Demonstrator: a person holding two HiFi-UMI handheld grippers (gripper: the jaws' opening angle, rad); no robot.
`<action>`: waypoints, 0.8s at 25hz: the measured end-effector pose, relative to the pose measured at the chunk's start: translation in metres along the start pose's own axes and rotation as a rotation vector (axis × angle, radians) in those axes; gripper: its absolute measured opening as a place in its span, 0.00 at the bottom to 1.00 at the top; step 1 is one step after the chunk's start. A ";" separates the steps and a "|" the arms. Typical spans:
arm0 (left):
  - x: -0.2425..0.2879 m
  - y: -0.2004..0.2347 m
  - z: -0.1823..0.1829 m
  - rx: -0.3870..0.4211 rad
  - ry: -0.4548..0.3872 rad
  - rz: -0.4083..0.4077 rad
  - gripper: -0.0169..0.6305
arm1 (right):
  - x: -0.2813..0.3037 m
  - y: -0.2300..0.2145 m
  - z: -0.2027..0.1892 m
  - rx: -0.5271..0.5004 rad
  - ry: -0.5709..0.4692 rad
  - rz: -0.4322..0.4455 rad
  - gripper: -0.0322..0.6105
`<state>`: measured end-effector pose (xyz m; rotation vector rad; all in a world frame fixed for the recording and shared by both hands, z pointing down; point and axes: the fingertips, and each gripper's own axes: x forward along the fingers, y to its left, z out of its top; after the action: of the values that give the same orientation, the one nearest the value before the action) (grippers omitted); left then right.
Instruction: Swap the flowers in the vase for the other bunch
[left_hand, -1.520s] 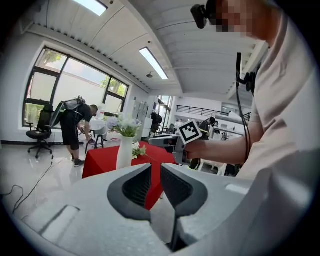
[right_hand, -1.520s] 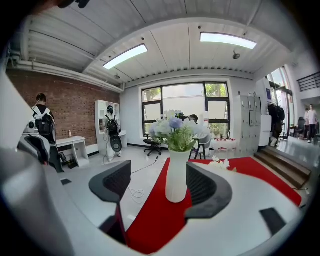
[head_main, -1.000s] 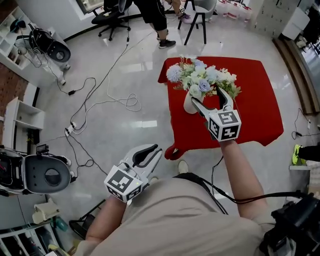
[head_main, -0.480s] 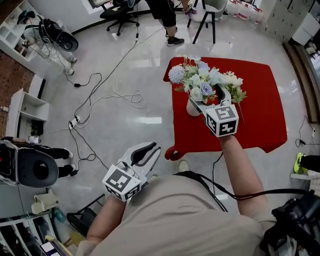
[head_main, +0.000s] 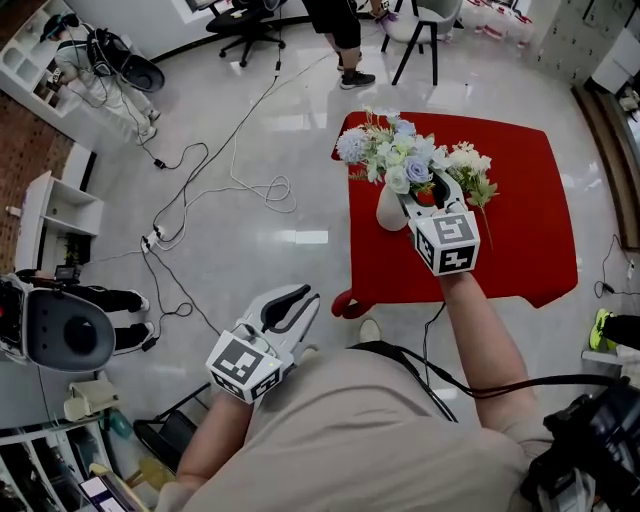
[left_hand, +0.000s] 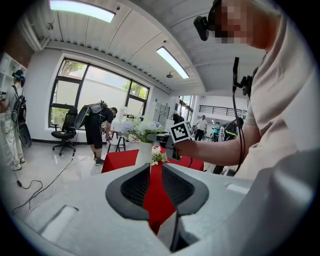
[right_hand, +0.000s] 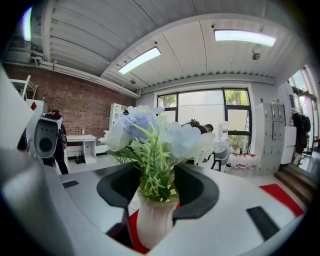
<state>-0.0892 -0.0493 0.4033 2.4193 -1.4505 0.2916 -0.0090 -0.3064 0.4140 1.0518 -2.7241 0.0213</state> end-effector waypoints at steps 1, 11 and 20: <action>0.000 0.000 0.001 -0.001 0.000 0.000 0.12 | 0.000 -0.001 0.001 0.001 -0.001 -0.004 0.36; -0.007 0.002 0.000 -0.012 -0.005 0.002 0.12 | -0.003 -0.002 0.007 0.013 -0.023 -0.028 0.20; -0.007 0.003 -0.007 -0.004 -0.003 0.000 0.12 | -0.006 -0.005 0.012 0.030 -0.061 -0.031 0.16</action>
<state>-0.0959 -0.0421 0.4082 2.4181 -1.4513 0.2848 -0.0038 -0.3078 0.4006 1.1204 -2.7697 0.0260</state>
